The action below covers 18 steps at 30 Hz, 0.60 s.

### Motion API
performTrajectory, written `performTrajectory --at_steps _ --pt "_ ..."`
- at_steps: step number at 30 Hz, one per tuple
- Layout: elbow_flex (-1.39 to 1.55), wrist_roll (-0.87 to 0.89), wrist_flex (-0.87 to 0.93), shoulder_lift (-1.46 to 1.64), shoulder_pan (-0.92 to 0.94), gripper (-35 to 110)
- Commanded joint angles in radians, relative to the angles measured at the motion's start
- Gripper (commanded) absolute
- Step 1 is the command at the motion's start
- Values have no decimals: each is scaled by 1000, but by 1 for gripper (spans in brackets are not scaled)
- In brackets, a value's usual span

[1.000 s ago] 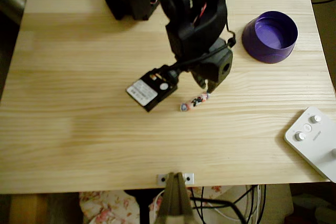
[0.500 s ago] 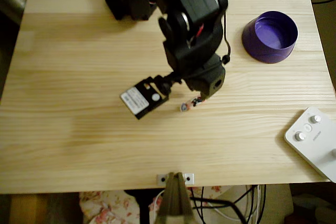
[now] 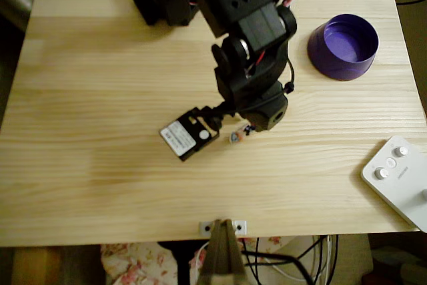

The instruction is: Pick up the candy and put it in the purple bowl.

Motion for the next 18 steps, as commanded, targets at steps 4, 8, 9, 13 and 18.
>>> performTrajectory --at_steps 4,8,9,13,18 --pt "-74 67 -26 11 -3 14" --pt "-71 78 -29 -9 -3 14" --pt "-67 83 -29 -11 -5 13" --pt "-38 95 -43 -8 -3 9" --pt "78 126 -140 55 -2 0"
